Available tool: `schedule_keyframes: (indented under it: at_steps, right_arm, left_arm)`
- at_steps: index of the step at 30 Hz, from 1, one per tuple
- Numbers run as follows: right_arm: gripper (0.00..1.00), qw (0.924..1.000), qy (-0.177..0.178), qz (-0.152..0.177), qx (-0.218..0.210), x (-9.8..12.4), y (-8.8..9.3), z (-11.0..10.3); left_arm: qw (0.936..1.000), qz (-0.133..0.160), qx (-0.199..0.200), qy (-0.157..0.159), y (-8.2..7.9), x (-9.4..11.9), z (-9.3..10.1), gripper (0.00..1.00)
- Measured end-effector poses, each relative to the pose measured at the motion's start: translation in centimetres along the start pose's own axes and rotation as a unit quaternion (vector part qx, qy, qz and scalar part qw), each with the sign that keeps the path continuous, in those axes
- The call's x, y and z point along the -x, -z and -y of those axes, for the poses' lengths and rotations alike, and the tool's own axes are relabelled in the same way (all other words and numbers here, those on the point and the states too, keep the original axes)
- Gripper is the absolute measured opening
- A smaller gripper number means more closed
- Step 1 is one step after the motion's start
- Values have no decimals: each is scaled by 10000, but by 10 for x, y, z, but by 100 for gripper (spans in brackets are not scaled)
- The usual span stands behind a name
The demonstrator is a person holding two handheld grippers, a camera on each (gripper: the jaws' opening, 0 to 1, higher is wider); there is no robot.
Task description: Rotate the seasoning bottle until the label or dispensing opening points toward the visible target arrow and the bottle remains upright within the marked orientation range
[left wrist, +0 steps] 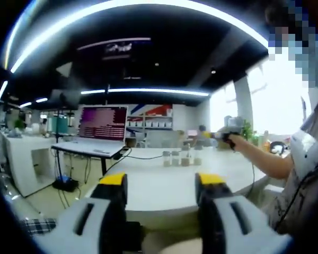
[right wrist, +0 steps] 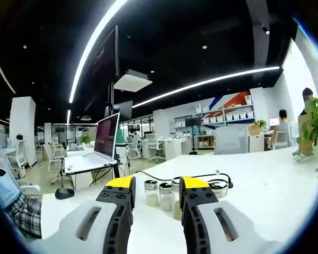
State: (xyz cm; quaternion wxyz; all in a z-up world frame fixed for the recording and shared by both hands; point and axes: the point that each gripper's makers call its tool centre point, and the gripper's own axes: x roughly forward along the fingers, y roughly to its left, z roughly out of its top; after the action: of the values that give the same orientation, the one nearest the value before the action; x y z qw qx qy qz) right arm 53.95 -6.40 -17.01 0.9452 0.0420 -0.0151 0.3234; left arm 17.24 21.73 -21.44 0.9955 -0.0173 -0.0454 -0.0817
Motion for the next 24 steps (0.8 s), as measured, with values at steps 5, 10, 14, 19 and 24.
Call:
schedule_keyframes:
  at_steps: [5, 10, 14, 19, 24]
  right_arm:
    - [33, 9997, 203, -95, 73, -21, 11, 2]
    - [33, 9993, 307, -157, 109, -40, 20, 1]
    - [33, 9983, 527, -114, 206, -43, 26, -3]
    - [32, 9968, 727, -85, 336, -54, 29, -5]
    - [32, 9935, 1016, -60, 505, -79, 28, 8]
  left_arm:
    - [9999, 36, 11, -128, -2, 9, -4, 54]
    - [9996, 130, -20, -263, -10, 20, -13, 54]
    - [9992, 185, 0, -351, -12, 25, -21, 54]
    - [9989, 134, 20, -438, -8, 28, -28, 54]
    - [9986, 135, 60, -516, -6, 32, -35, 53]
